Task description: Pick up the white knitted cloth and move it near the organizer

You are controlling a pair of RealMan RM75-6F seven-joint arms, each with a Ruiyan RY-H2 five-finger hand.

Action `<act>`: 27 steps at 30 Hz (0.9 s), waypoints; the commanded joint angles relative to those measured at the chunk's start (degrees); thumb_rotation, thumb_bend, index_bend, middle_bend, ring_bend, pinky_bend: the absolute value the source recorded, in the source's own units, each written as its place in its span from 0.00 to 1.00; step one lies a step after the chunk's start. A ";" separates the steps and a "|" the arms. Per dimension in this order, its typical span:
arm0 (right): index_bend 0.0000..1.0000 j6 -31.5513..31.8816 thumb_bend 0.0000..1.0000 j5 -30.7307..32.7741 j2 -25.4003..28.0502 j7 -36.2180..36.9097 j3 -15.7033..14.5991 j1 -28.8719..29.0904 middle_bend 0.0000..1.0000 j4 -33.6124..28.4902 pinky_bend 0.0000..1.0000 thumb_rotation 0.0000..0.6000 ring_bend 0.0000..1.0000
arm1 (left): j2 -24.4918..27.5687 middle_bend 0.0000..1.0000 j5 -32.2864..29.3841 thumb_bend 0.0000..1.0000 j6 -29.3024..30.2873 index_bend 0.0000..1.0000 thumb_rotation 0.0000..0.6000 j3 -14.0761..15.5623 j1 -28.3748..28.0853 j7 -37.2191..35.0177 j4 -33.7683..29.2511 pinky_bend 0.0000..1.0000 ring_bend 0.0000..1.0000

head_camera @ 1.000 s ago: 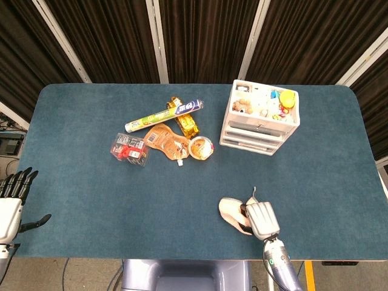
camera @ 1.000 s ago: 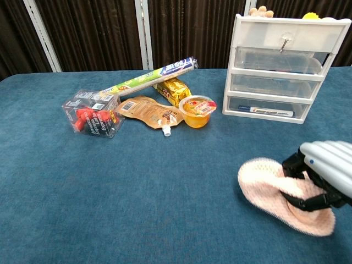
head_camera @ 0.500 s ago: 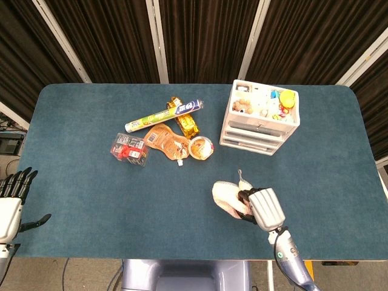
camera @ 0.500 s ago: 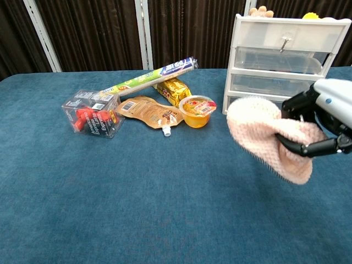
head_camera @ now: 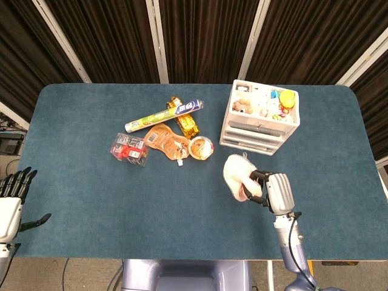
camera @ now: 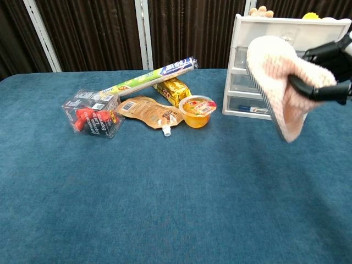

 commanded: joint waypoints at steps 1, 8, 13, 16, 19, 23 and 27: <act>0.69 -0.71 0.47 3.50 -0.48 1.66 3.18 0.50 0.76 -2.35 0.88 1.00 0.75 | -0.05 0.00 -0.13 0.00 -0.01 0.00 1.00 -0.04 0.02 0.11 -0.01 0.00 0.00; 0.69 -1.41 0.47 8.24 -0.18 3.36 7.26 0.85 0.76 -5.68 0.88 1.00 0.74 | -0.11 0.00 -0.09 0.00 0.08 0.00 1.00 -0.10 0.01 0.05 0.11 0.00 0.00; 0.69 -1.31 0.47 9.18 -0.05 4.05 8.25 0.89 0.76 -7.39 0.88 1.00 0.74 | -0.22 0.00 -0.21 0.00 0.01 0.00 1.00 -0.13 -0.01 0.31 0.14 0.00 0.00; 0.69 -1.33 0.47 8.98 -0.08 3.76 8.22 1.09 0.76 -8.10 0.88 1.00 0.74 | -0.26 0.00 -0.37 0.00 -0.06 0.00 1.00 -0.16 0.00 0.44 0.11 0.00 0.00; 0.69 -1.39 0.47 8.89 -0.20 3.39 8.30 1.35 0.76 -8.23 0.88 1.00 0.74 | -0.25 0.00 -0.43 0.00 -0.08 0.00 1.00 -0.15 0.01 0.56 0.09 0.00 0.00; 0.69 -1.44 0.47 9.25 -0.17 3.12 9.17 1.82 0.75 -8.08 0.88 1.00 0.74 | -0.28 0.00 -0.36 0.00 0.10 0.00 1.00 -0.17 0.07 0.50 0.18 0.00 0.00; 0.69 -1.64 0.47 9.92 0.09 3.06 10.19 2.26 0.75 -8.14 0.88 1.00 0.74 | -0.31 0.00 -0.51 0.00 -0.06 0.00 1.00 -0.21 0.01 0.64 0.22 0.00 0.00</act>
